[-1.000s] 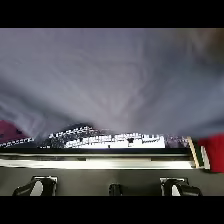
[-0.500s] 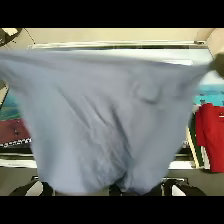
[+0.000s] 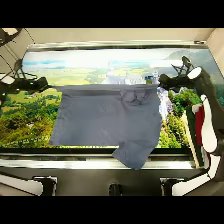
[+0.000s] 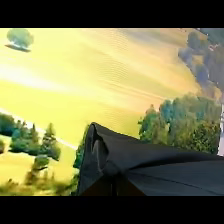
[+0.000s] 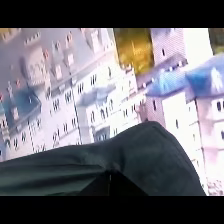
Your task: Fold the shirts.
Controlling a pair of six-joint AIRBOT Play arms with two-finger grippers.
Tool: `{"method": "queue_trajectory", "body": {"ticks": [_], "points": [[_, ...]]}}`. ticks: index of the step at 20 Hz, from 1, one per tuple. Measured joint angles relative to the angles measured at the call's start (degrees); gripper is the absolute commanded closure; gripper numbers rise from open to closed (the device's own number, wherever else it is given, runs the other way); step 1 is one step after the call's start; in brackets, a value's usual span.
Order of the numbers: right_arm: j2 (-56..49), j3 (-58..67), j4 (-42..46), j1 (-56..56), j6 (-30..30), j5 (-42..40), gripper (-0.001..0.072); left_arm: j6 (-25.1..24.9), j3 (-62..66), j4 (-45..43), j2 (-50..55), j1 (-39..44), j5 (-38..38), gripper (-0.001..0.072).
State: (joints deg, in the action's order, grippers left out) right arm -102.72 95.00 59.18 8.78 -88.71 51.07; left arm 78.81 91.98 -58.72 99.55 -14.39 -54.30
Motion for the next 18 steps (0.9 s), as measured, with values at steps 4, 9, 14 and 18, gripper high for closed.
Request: {"method": "queue_trajectory", "body": {"ticks": [4,9,14,18], "points": [[0.48,0.0,-2.62,1.6,2.03,1.4,0.0677,-0.24,4.68,0.7,4.26,-0.55,-4.81,0.0681],[3.5,-1.18,1.97,2.67,1.84,22.45,0.0677,-0.37,5.2,-3.76,6.03,-2.97,-21.24,0.0681],[4.11,-7.91,10.01,-0.42,-0.46,31.39,0.0678,-0.68,3.52,-5.88,6.91,-3.61,-27.98,0.0681],[4.24,-11.56,11.1,-1.75,-1.86,32.04,0.0678,-0.81,3.17,-6.32,7.8,-3.74,-29.44,0.0681]]}}
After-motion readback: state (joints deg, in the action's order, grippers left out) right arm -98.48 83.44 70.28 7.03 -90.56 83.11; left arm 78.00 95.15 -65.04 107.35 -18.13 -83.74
